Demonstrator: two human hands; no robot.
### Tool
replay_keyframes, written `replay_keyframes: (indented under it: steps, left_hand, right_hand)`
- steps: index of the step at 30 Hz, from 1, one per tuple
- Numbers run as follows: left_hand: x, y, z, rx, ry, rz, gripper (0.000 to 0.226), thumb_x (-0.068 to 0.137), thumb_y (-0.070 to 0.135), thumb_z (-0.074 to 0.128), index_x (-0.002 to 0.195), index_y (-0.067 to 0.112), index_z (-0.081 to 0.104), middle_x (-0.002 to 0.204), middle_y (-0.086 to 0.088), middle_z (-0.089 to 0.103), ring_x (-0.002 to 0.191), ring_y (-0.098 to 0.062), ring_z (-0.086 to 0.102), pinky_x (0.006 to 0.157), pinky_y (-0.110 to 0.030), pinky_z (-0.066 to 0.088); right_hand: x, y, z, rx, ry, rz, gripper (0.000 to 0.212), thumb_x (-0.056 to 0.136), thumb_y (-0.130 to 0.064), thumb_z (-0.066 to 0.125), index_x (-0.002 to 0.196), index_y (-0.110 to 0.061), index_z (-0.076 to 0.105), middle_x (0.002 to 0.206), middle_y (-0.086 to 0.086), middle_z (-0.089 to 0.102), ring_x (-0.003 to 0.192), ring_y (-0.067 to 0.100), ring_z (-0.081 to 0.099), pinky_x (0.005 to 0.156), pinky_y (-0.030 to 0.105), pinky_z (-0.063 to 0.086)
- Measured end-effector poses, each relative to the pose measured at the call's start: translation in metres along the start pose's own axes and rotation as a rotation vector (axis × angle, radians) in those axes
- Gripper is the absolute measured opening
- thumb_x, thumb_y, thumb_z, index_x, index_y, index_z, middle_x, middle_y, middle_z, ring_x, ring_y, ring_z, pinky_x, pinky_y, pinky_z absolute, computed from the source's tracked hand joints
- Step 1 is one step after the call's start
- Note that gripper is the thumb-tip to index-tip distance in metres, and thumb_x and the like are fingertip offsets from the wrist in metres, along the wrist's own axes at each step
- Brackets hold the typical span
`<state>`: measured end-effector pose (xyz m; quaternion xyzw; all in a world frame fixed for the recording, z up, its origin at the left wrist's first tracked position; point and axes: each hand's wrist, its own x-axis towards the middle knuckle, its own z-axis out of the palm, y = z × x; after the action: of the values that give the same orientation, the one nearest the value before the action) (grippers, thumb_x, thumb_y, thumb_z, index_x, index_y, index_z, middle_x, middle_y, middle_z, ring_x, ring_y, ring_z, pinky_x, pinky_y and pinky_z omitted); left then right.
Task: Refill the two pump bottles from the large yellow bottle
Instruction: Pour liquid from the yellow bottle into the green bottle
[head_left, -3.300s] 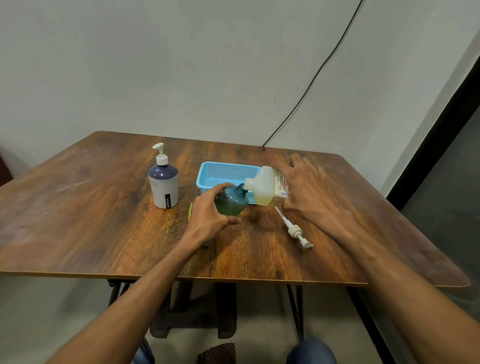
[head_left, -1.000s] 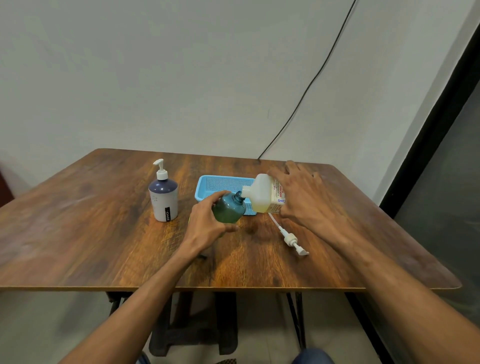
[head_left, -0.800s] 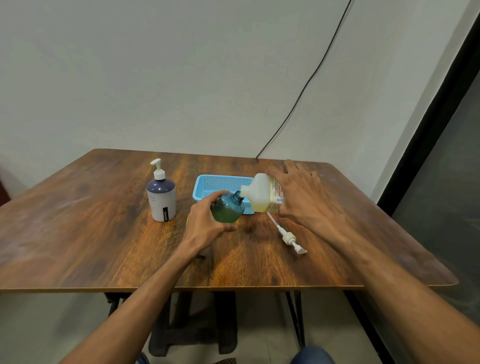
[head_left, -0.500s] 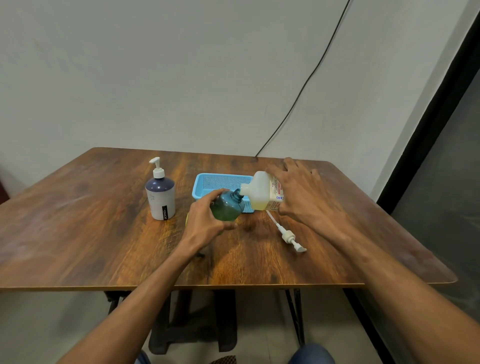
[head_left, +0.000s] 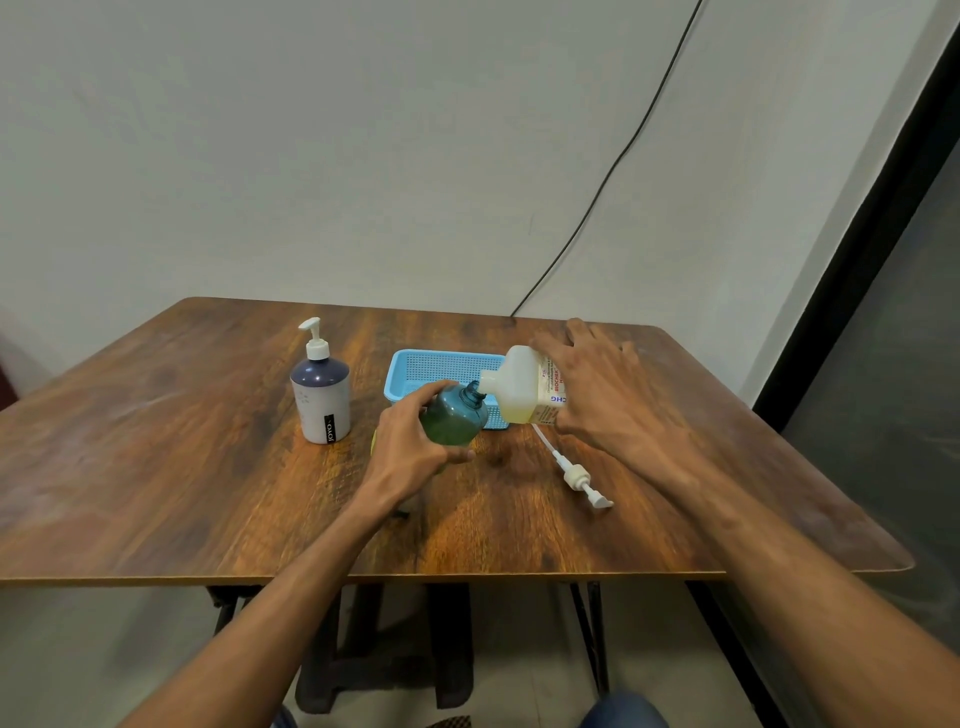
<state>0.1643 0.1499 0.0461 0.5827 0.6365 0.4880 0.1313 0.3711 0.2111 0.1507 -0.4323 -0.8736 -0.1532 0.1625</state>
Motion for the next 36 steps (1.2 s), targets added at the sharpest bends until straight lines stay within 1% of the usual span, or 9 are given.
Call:
replay_keyframes:
  steps: [5,10,17,21,26,28,32,36]
  left_hand:
    - [-0.0004,-0.0003,0.0007,0.013,0.001,-0.003,0.088,0.062,0.019,0.093,0.140,0.018,0.052,0.134,-0.003,0.060,0.115,-0.008,0.050,0.085,-0.002,0.035]
    - [-0.0002,0.0004,0.0003,0.010,0.006,-0.003,0.088,0.062,0.019,0.093,0.140,0.017,0.053,0.135,-0.003,0.059,0.115,-0.007,0.049,0.081,0.000,0.036]
    - [-0.0002,0.0042,-0.0022,-0.001,0.016,-0.002,0.089,0.061,0.019,0.094,0.140,0.017,0.053,0.133,-0.003,0.061,0.115,-0.009,0.051,0.085,-0.004,0.036]
    - [-0.0005,0.0054,-0.0024,-0.008,0.016,-0.002,0.088,0.061,0.018,0.093,0.140,0.016,0.053,0.134,-0.004,0.061,0.118,-0.013,0.053,0.092,-0.013,0.041]
    - [-0.0013,0.0074,-0.0027,-0.013,0.018,0.003,0.089,0.061,0.018,0.094,0.140,0.016,0.053,0.133,-0.004,0.061,0.117,-0.013,0.054,0.096,-0.021,0.044]
    - [-0.0017,0.0078,-0.0028,-0.013,0.020,0.003,0.088,0.061,0.018,0.094,0.140,0.015,0.053,0.133,-0.004,0.061,0.116,-0.011,0.052,0.094,-0.018,0.043]
    - [-0.0016,0.0074,-0.0027,-0.001,0.021,-0.003,0.088,0.062,0.018,0.093,0.139,0.015,0.053,0.133,-0.005,0.061,0.114,-0.009,0.051,0.086,-0.005,0.037]
    - [-0.0021,0.0059,-0.0022,0.009,0.023,0.000,0.087,0.062,0.018,0.093,0.139,0.015,0.053,0.134,-0.004,0.061,0.114,-0.008,0.050,0.084,-0.001,0.035]
  right_hand:
    - [0.0005,-0.0010,0.0018,-0.008,-0.005,0.003,0.083,0.066,-0.035,0.082,0.140,-0.030,0.044,0.123,0.006,0.048,0.115,0.027,0.046,0.087,0.048,0.041]
    - [0.0024,-0.0017,-0.0014,-0.010,-0.008,-0.002,0.084,0.066,-0.035,0.083,0.139,-0.031,0.044,0.124,0.007,0.048,0.118,0.027,0.047,0.090,0.051,0.042]
    - [0.0024,-0.0016,-0.0029,-0.006,0.002,-0.017,0.083,0.067,-0.040,0.082,0.139,-0.029,0.044,0.123,0.007,0.048,0.116,0.026,0.046,0.089,0.052,0.042]
    - [0.0016,-0.0020,-0.0032,-0.008,0.003,-0.015,0.083,0.067,-0.042,0.082,0.139,-0.030,0.044,0.123,0.007,0.048,0.117,0.027,0.047,0.090,0.052,0.042]
    - [0.0019,-0.0020,-0.0045,-0.008,-0.003,-0.010,0.084,0.067,-0.041,0.083,0.141,-0.030,0.043,0.124,0.008,0.048,0.117,0.027,0.046,0.091,0.052,0.042]
    - [0.0023,-0.0021,-0.0046,-0.012,-0.004,-0.009,0.084,0.067,-0.040,0.083,0.141,-0.030,0.043,0.124,0.008,0.048,0.118,0.027,0.046,0.091,0.052,0.042]
    - [0.0022,-0.0024,-0.0035,-0.019,0.002,-0.008,0.083,0.067,-0.041,0.082,0.140,-0.030,0.043,0.123,0.007,0.048,0.117,0.027,0.047,0.090,0.051,0.042]
    - [0.0018,-0.0025,-0.0028,-0.015,0.002,-0.007,0.082,0.067,-0.039,0.081,0.139,-0.030,0.044,0.122,0.007,0.048,0.116,0.027,0.047,0.090,0.052,0.043]
